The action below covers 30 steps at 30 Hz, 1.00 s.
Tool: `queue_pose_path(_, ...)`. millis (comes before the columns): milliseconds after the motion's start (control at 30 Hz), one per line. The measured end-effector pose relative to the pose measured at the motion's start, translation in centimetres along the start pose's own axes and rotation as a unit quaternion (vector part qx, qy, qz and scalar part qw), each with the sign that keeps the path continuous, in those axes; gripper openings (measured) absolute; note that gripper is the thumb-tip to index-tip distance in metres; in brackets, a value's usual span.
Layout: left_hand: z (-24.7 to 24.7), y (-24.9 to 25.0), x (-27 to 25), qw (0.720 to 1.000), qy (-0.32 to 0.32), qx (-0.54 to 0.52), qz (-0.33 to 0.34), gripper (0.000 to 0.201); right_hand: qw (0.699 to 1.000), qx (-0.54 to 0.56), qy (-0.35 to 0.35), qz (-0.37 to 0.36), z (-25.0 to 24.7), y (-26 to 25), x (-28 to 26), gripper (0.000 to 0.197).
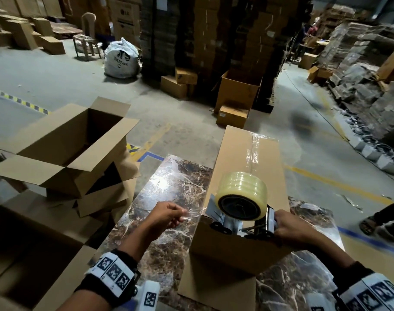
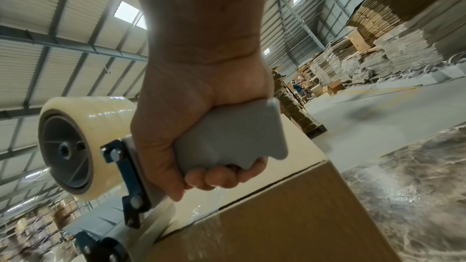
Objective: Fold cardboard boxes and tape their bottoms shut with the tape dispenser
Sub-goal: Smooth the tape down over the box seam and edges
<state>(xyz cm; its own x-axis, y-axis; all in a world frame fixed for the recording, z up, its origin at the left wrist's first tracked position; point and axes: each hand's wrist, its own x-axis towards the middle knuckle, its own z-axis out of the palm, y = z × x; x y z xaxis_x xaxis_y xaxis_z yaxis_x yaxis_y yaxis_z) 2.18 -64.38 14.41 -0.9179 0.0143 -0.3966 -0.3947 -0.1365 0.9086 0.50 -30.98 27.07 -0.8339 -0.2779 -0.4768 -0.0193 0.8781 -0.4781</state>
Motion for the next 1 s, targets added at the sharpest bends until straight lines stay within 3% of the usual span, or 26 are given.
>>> queue_pose_path(67, 0.6, -0.9, 0.0, 1.0, -0.008, -0.018, -0.021, 0.006, 1.0, -0.006, 0.001, -0.003, 0.1, 0.4, 0.4, 0.016)
queue_pose_path(133, 1.2, -1.7, 0.0, 0.998, -0.019, -0.047, -0.038, 0.007, 1.0, -0.005, 0.0, -0.021, 0.0, 0.1, 0.3, 0.0)
queue_pose_path(233, 2.4, -2.5, 0.3, 0.997, -0.03, -0.06, -0.042, 0.006, 0.999, -0.006, -0.006, -0.034, 0.0, -0.3, 0.1, 0.008)
queue_pose_path(300, 3.2, -2.8, 0.2, 0.998, -0.023, -0.055, -0.029, 0.007, 0.999, -0.011, -0.01, -0.038, 0.0, -0.2, 0.1, 0.002)
queue_pose_path(533, 3.7, -3.1, 0.0, 0.998, 0.036, 0.028, 0.037, 0.019, 0.999, 0.009, -0.025, -0.034, 0.0, 0.8, 1.0, 0.014)
queue_pose_path(667, 3.9, -3.4, 0.3, 0.983, 0.086, 0.159, 0.035, 0.025, 0.998, 0.02, -0.038, -0.046, -0.2, 0.8, 1.2, 0.002)
queue_pose_path(767, 3.7, -3.3, 0.3, 0.931, 0.162, 0.323, 0.046, 0.044, 0.997, 0.032, -0.049, -0.06, -0.4, 0.7, 0.9, 0.009)
queue_pose_path(867, 3.7, -1.9, 0.1, 0.934, 0.248, 0.234, 0.11, 0.022, 0.994, 0.046, -0.061, -0.076, -0.5, 0.8, 0.7, 0.019)
queue_pose_path(1000, 5.4, 0.2, -0.6, 0.941, 0.26, 0.146, 0.162, 0.008, 0.993, 0.058, -0.073, -0.077, -0.5, 1.1, 1.0, 0.013)
